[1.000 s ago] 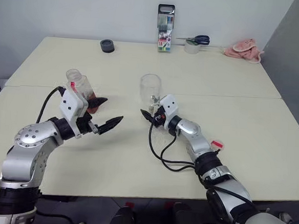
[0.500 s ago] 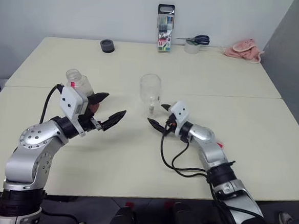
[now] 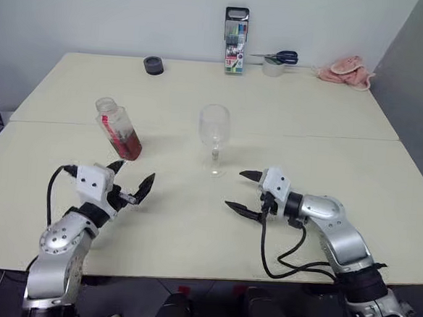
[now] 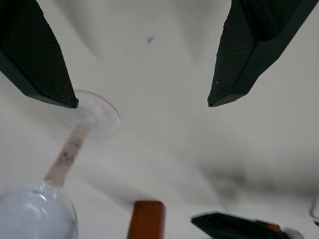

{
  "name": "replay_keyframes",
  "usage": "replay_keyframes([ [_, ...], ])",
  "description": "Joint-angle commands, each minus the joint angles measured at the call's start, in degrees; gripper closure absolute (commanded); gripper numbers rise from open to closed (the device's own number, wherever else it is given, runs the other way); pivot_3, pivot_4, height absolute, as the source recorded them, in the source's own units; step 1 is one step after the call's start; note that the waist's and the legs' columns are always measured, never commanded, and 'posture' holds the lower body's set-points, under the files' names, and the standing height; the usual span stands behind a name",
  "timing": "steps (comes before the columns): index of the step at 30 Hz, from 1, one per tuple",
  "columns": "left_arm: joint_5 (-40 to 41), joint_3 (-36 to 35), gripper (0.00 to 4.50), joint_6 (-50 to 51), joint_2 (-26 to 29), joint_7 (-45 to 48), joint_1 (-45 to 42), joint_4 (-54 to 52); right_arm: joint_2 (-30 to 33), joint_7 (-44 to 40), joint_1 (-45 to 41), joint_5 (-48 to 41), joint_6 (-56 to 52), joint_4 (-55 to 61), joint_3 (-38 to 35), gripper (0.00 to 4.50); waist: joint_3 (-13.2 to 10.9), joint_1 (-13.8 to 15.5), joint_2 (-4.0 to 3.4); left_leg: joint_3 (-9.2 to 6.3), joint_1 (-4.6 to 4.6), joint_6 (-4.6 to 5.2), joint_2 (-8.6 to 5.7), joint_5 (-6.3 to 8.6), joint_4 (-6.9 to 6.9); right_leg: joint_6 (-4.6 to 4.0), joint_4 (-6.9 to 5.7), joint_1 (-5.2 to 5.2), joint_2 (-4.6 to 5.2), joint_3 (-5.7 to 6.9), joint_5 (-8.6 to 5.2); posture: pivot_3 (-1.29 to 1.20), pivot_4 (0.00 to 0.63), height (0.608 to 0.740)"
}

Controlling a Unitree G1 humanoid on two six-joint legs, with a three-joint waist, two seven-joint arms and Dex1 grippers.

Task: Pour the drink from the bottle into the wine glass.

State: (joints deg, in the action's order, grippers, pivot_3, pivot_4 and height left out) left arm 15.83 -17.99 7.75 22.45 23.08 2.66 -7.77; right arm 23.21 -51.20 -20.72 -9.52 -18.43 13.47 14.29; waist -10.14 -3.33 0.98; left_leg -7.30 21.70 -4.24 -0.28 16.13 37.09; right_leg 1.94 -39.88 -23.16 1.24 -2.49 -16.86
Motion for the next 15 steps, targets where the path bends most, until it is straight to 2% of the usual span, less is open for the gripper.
replay_keyframes([
  [1, -1.54, -3.05, 0.0, -3.29, 0.88, -2.77, -1.13, 2.07, 0.05, -0.87, -1.15, -3.93, -3.19, 5.84, -0.22, 0.05, 0.01, 0.29, 0.02, -0.04, 0.01, 0.0, 0.0, 0.0, 0.0, 0.0, 0.0, 0.01, 0.0, 0.04, 0.0, 0.0, 0.15, 0.74],
  [7, -1.61, -3.0, 0.0, -1.35, 3.06, -3.68, -6.23, 3.79, -0.04, -1.25, -3.56, -7.81, -7.62, 9.28, 0.4, 0.05, 0.02, 1.03, 0.03, -0.07, 0.03, -0.01, -0.05, -0.01, 0.04, 0.0, 0.01, 0.04, 0.01, 0.08, 0.0, 0.0, 0.15, 0.74],
  [15, 0.02, -0.34, 0.0, 3.78, 5.6, -0.58, -11.75, 3.24, 1.02, -1.19, -5.07, -8.17, -9.09, 10.12, 1.35, 0.05, 0.04, 1.13, 0.06, -0.07, 0.04, -0.04, -0.04, -0.02, 0.03, 0.0, 0.04, 0.03, 0.01, 0.09, 0.0, 0.0, 0.15, 0.74],
])
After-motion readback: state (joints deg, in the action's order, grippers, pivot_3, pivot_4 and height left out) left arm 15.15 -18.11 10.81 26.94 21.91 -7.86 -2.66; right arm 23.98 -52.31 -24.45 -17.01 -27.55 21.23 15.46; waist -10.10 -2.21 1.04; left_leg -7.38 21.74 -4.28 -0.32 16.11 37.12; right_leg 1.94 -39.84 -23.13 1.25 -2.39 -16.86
